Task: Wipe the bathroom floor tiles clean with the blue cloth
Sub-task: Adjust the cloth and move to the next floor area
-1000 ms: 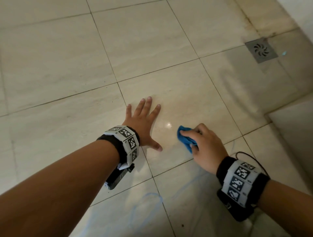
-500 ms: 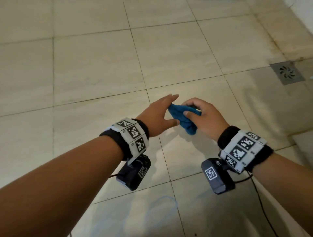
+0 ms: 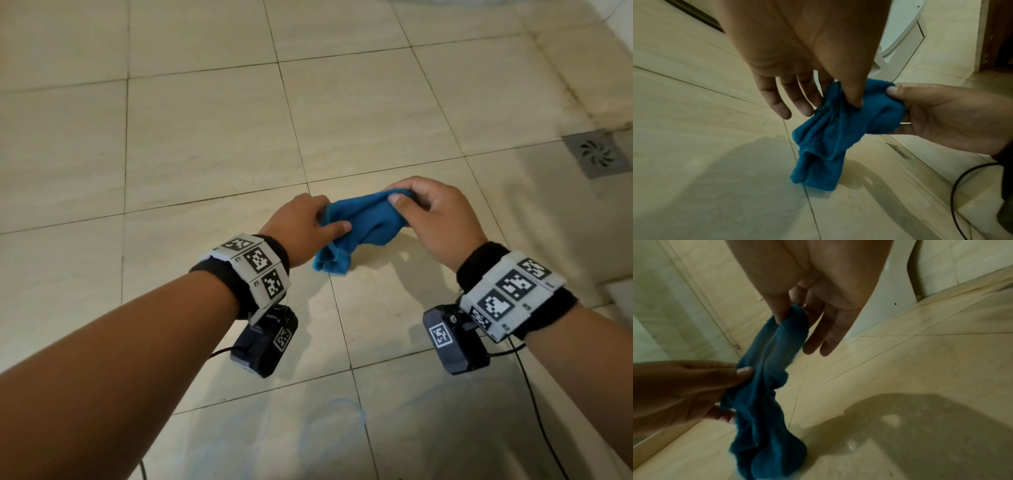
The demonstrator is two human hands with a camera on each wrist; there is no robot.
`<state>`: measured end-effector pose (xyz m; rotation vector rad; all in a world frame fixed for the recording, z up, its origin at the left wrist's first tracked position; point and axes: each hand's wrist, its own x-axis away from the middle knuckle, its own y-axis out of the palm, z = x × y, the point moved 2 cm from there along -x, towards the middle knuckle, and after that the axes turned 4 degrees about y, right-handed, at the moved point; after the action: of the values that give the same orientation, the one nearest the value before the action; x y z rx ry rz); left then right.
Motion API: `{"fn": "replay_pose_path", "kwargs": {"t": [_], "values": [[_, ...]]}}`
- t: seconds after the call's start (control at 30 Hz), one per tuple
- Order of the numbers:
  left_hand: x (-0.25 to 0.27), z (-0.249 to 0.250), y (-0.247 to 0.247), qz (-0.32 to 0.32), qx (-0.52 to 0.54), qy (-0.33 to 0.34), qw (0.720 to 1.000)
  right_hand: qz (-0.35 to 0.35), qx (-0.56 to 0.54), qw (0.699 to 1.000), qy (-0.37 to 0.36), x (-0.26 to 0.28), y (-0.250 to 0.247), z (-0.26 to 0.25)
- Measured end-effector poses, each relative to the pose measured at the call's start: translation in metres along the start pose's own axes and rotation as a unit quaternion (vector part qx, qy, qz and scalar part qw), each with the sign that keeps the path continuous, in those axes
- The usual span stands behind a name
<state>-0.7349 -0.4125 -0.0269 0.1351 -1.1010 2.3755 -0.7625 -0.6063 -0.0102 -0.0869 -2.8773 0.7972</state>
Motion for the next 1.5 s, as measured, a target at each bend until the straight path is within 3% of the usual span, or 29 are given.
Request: {"fn": "replay_pose_path", "kwargs": {"t": [0.13,0.4,0.53,0.73,0.83,0.97,1.07,1.17,1.23,1.37,1.5], "values": [[-0.001,-0.004,-0.004,0.002,-0.004,0.005,1.0,0.011,-0.003,1.0,-0.005,-0.009,-0.008,-0.003],[0.014,0.002,-0.036,0.054,-0.004,-0.016,0.998,-0.088,0.074,0.993,-0.031,-0.028,-0.003,-0.03],[0.039,0.018,-0.062,0.102,0.051,-0.041,0.993,-0.157,0.172,0.971,-0.047,-0.019,-0.004,-0.059],[0.083,0.052,-0.108,0.108,0.036,-0.078,0.99,-0.11,0.256,0.96,-0.008,0.017,-0.027,-0.107],[0.115,0.08,-0.137,0.103,0.049,-0.083,0.99,-0.121,0.283,0.951,0.031,0.039,-0.048,-0.145],[0.161,0.118,-0.184,0.093,0.098,-0.077,0.988,-0.138,0.194,0.961,0.14,0.061,-0.076,-0.21],[0.196,0.147,-0.212,0.01,0.109,-0.052,0.993,-0.131,0.067,0.975,0.167,0.077,-0.093,-0.27],[0.231,0.176,-0.234,-0.086,0.109,-0.019,0.99,-0.168,-0.054,0.967,0.184,0.096,-0.105,-0.326],[0.246,0.19,-0.25,-0.082,0.135,-0.037,0.987,-0.188,-0.097,0.96,0.184,0.107,-0.112,-0.357],[0.261,0.207,-0.286,-0.009,0.167,-0.112,0.98,-0.221,-0.115,0.955,0.162,0.13,-0.121,-0.411],[0.261,0.223,-0.299,-0.053,0.179,-0.129,0.974,-0.303,-0.137,0.935,0.123,0.142,-0.122,-0.44]]}}
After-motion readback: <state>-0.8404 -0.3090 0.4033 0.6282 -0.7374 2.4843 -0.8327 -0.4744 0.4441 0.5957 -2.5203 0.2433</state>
